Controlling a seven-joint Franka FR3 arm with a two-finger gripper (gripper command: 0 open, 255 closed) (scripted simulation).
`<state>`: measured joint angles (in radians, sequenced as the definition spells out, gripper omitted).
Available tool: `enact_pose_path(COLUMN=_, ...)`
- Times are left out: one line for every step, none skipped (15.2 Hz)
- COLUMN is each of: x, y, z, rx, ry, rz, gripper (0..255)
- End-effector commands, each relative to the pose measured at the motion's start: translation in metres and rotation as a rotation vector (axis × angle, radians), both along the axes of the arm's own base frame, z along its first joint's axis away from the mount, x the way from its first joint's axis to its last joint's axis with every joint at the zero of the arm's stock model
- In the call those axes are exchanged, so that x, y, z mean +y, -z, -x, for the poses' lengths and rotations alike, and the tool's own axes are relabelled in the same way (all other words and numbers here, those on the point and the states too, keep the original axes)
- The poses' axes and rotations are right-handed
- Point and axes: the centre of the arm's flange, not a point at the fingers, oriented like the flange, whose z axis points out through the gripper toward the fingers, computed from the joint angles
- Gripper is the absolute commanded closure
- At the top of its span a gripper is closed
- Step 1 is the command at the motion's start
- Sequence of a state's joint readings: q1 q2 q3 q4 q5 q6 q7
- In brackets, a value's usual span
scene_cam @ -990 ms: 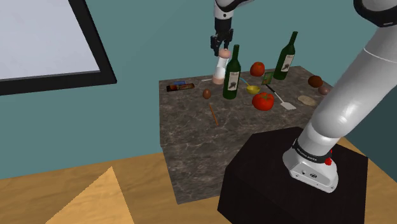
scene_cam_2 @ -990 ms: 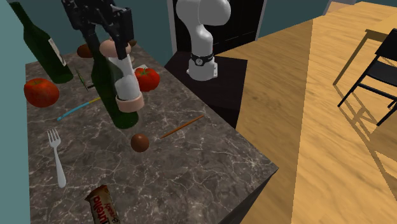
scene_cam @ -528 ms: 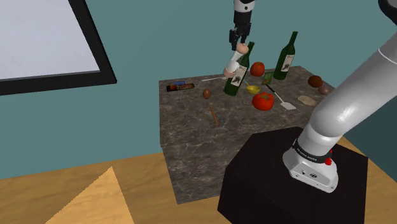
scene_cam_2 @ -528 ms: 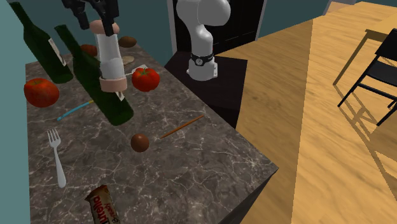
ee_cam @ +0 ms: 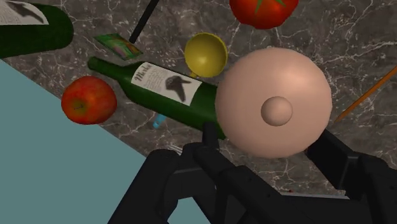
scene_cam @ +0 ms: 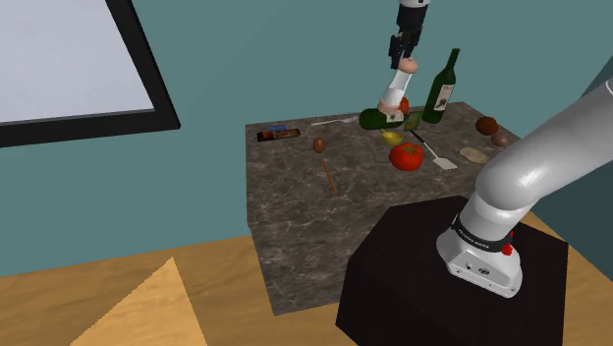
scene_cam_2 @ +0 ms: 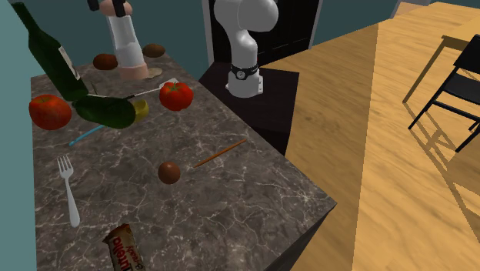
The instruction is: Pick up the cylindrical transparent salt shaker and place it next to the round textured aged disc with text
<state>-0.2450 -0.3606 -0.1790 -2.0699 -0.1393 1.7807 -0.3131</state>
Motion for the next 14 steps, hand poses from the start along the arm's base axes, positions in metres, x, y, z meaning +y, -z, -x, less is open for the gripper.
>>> enact_pose_path(x=-0.018, y=-0.007, z=0.016, rx=0.0, ry=-0.002, rz=0.0, gripper=255)
enact_pose_path(x=-0.027, y=-0.01, z=0.025, rx=0.0, ry=-0.002, rz=0.0, gripper=255)
enact_pose_path(x=-0.037, y=-0.013, z=0.033, rx=0.0, ry=-0.002, rz=0.0, gripper=255)
enact_pose_path(x=-0.046, y=-0.017, z=0.042, rx=0.0, ry=-0.002, rz=0.0, gripper=255)
enact_pose_path(x=-0.055, y=-0.02, z=0.051, rx=0.0, ry=-0.002, rz=0.0, gripper=255)
enact_pose_path(x=-0.064, y=-0.023, z=0.06, rx=0.0, ry=-0.002, rz=0.0, gripper=255)
enact_pose_path(x=-0.073, y=-0.027, z=0.069, rx=0.0, ry=-0.002, rz=0.0, gripper=255)
enact_pose_path(x=-0.083, y=-0.03, z=0.078, rx=0.0, ry=-0.002, rz=0.0, gripper=255)
enact_pose_path(x=-0.092, y=-0.033, z=0.087, rx=0.0, ry=-0.002, rz=0.0, gripper=255)
enact_pose_path(x=-0.101, y=-0.036, z=0.096, rx=0.0, ry=-0.002, rz=0.0, gripper=255)
enact_pose_path(x=-0.11, y=-0.04, z=0.105, rx=0.0, ry=-0.002, rz=0.0, gripper=255)
enact_pose_path(x=-0.119, y=-0.043, z=0.113, rx=0.0, ry=-0.002, rz=0.0, gripper=255)
enact_pose_path(x=-0.129, y=-0.046, z=0.122, rx=0.0, ry=-0.002, rz=0.0, gripper=255)
enact_pose_path(x=-0.138, y=-0.05, z=0.131, rx=0.0, ry=-0.002, rz=0.0, gripper=255)
